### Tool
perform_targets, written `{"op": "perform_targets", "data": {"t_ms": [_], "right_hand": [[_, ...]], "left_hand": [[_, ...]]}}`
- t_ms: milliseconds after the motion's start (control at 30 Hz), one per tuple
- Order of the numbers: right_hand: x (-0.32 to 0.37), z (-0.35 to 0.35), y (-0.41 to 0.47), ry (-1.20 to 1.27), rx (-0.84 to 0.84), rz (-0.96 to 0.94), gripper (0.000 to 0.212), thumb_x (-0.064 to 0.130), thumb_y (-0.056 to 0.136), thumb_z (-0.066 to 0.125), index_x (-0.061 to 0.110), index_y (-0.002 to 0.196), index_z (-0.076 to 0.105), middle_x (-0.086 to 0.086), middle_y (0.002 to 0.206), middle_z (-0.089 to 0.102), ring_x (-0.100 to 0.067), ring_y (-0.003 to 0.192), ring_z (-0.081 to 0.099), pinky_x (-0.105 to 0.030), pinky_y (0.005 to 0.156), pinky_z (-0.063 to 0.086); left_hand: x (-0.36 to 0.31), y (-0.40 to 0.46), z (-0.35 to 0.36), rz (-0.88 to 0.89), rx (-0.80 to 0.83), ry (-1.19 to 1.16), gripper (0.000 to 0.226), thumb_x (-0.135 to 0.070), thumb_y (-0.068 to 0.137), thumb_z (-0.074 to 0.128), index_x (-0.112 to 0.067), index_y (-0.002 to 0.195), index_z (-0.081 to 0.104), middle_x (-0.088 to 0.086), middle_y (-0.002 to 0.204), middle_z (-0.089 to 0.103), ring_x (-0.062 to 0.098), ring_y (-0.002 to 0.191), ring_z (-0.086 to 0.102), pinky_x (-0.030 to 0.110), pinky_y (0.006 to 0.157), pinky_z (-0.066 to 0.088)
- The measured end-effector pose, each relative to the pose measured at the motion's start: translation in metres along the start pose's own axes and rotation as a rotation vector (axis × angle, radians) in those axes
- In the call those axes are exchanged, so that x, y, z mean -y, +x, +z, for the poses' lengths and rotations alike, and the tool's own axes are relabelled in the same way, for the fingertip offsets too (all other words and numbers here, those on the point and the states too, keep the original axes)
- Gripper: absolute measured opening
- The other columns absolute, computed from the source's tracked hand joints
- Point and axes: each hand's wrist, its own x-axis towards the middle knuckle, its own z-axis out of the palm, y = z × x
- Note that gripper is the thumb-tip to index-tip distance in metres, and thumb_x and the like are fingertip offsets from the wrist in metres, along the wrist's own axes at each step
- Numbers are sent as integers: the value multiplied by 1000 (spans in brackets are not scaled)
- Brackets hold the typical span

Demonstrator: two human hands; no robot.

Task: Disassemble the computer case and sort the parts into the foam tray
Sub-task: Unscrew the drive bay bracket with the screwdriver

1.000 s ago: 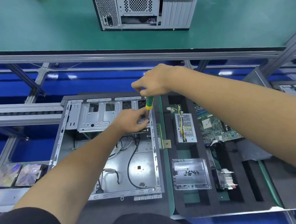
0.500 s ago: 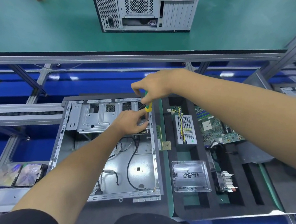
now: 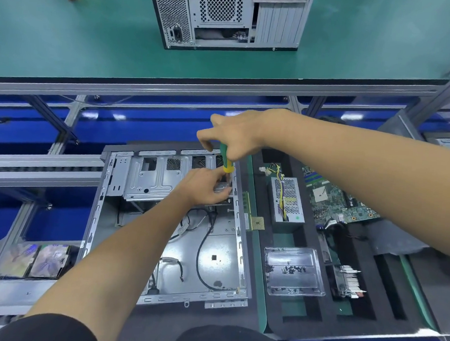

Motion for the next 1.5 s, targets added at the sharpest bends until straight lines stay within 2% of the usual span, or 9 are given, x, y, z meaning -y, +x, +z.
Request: {"op": "perform_targets", "data": {"t_ms": [100,233,400,667,833,967,1233,1400,1500], "right_hand": [[1,2,1,-158,-71,54,19,42,100,38,30,113,43,-2,87,55,-22,65,48,-35,55,28],[1,0,3,-163,-41,1,16,26,94,44,31,109,44,1,92,53,-19,68,49,-33,55,27],[2,3,1,-247,-41,119,25,46,100,37,25,102,49,1,80,53,-17,66,47,-33,56,28],[5,3,-3,-177,-64,52,20,47,95,49,27,97,49,5,78,56,-14,69,50,-32,56,29],[1,0,-5,-117,0,-24,21,19,89,53,28,108,54,5,95,54,-14,70,49,-31,54,28],[-3,2,-8,-328,-69,105,24,45,101,39,24,103,51,1,84,56,-16,64,45,-31,54,24],[-9,9,-15,144,-39,-65,30,6,80,60,28,97,72,4,93,47,-19,79,53,-30,53,33],[-7,16,-6,-95,-119,-4,24,48,93,56,28,102,48,10,76,50,-9,67,46,-32,55,26],[-9,14,-7,-8,-116,-63,12,32,88,60,28,94,51,9,76,54,-12,71,50,-31,56,26]], "left_hand": [[-1,0,-1,-8,4,-7,23,-59,82,47,-41,91,35,-12,50,44,17,51,47,30,54,37],[-4,-2,-4,-9,12,-18,23,-58,82,46,-43,90,31,-14,51,42,18,50,45,30,54,35],[-5,-3,-7,-12,21,-40,24,-55,82,49,-46,90,28,-16,50,41,-5,47,40,22,49,24],[-4,-1,-5,-24,17,10,30,-56,82,45,-29,92,50,-13,52,42,17,52,44,30,55,32],[-5,-2,-8,-25,25,-31,26,-56,83,47,-34,97,48,-13,53,43,9,50,44,28,52,30],[-8,-2,-14,-48,83,-109,21,-51,82,53,-45,90,35,-11,53,47,2,51,48,23,52,28],[-8,4,-16,-81,135,-141,11,-52,81,56,-52,81,46,-17,58,54,-3,58,53,26,56,32],[-5,16,-33,-12,235,-35,34,-50,82,59,-35,61,37,-11,49,42,1,49,41,25,48,23],[-8,26,-40,40,254,39,43,-42,82,69,-34,59,34,-16,53,37,0,50,36,25,48,21]]}}
